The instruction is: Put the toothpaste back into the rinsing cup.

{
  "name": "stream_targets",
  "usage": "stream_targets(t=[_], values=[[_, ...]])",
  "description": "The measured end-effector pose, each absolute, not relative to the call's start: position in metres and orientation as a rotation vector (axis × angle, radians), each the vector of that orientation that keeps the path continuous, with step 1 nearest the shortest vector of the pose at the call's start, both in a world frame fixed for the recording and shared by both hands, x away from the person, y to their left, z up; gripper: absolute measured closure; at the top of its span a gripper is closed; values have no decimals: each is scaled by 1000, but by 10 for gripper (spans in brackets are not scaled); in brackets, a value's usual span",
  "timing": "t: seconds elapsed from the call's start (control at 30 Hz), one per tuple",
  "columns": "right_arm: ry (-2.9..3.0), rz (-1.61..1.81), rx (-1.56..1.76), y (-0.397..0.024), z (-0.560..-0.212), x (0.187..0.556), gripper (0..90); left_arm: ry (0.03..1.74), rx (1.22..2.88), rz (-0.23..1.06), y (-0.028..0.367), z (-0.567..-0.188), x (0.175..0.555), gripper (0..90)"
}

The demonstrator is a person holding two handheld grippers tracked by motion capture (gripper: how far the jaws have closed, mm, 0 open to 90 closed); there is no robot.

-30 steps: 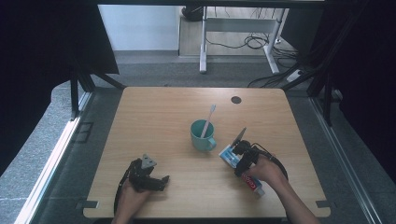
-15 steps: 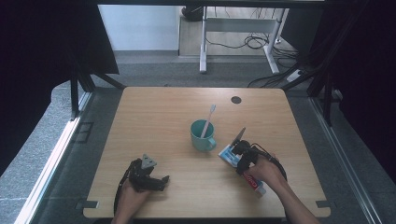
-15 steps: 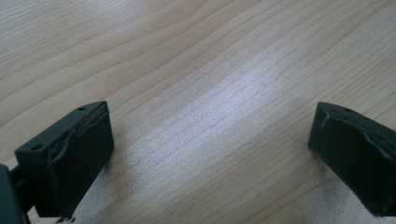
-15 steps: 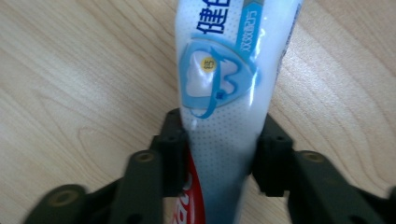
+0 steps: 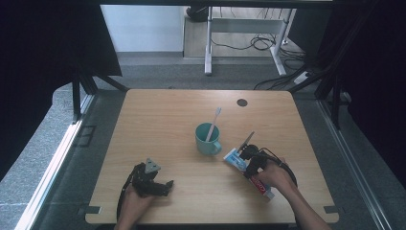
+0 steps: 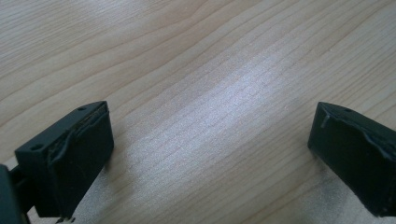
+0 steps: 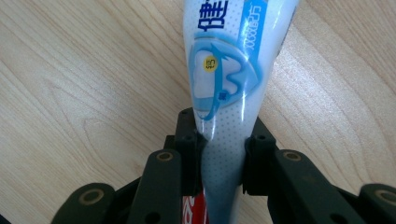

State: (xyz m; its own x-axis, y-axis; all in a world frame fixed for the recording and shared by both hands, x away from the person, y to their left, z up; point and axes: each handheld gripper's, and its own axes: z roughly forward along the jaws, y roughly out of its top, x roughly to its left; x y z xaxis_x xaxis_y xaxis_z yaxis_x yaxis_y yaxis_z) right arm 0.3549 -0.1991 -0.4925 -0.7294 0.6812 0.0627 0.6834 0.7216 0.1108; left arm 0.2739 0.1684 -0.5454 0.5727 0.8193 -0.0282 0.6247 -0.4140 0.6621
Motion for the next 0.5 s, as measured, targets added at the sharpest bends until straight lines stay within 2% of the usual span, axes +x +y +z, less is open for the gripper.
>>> stream_targets(t=[0.5], values=[[-2907, -233, -1135, -201, -484, 353, 725, 1148, 2173, 399, 168, -545, 274, 1]])
